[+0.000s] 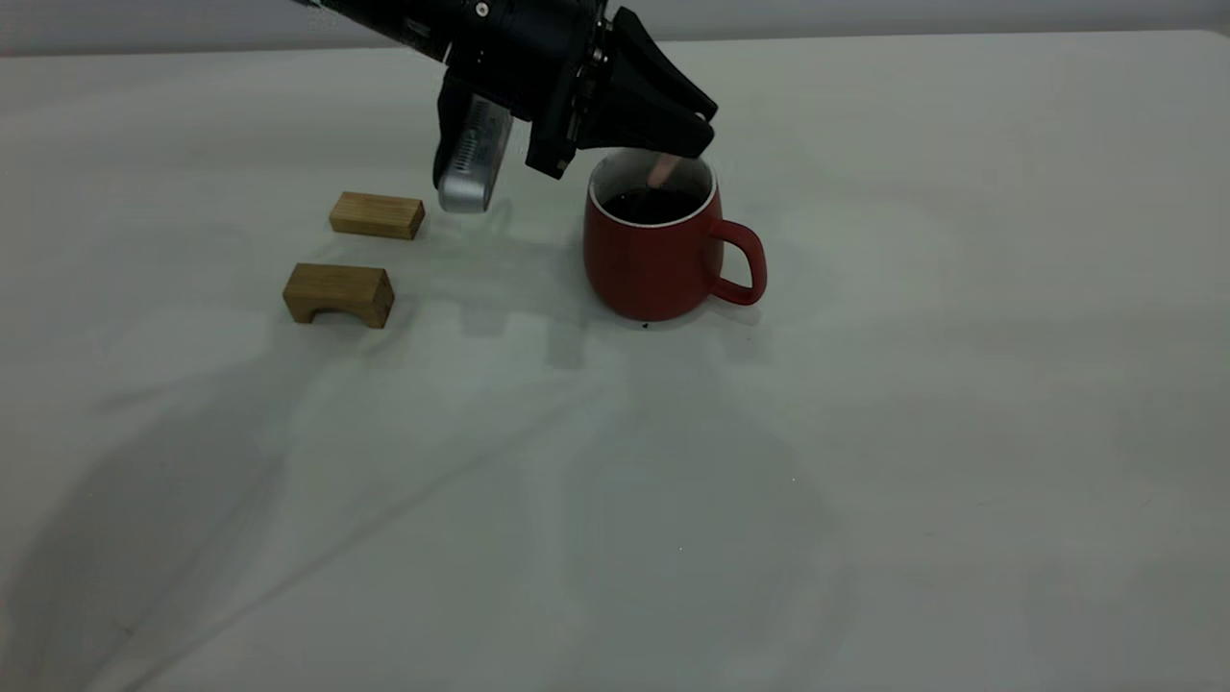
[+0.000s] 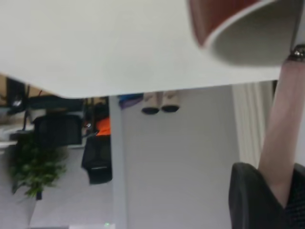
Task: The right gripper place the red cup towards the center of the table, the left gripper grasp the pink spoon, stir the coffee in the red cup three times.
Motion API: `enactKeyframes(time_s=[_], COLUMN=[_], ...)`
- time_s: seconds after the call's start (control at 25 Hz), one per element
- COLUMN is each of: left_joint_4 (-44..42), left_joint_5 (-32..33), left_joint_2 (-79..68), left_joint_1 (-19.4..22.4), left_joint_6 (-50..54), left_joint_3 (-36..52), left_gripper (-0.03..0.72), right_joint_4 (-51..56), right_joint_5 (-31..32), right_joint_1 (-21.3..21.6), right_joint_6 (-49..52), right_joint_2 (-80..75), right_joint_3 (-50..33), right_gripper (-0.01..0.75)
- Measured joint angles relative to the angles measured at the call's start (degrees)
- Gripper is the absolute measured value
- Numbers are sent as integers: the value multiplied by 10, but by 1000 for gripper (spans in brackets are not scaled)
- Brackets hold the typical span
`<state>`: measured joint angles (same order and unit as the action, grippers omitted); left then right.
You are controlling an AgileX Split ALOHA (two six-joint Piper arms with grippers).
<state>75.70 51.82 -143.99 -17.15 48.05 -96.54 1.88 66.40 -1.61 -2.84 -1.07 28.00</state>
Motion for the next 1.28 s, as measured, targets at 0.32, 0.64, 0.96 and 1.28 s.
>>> enactKeyframes(time_s=[0.32,0.64,0.96,1.28], left_joint_4=[-10,-130,-538,-784], left_joint_5=[-4,20,151,151], left_joint_2=[0,19,160,282], left_joint_1=[0,0,-1,-1], left_joint_6=[2,6,-101,-347], left_joint_3=[-1,-25,-102,-103], left_gripper=[334,389,389,389], right_joint_4=[0,0,0,0], right_joint_5=[0,0,0,0], right_joint_1=[0,0,0,0], right_joint_6=[0,0,0,0], right_joint_2=[0,0,0,0], right_joint_3=[0,0,0,0], right_gripper=[583,583,583,583])
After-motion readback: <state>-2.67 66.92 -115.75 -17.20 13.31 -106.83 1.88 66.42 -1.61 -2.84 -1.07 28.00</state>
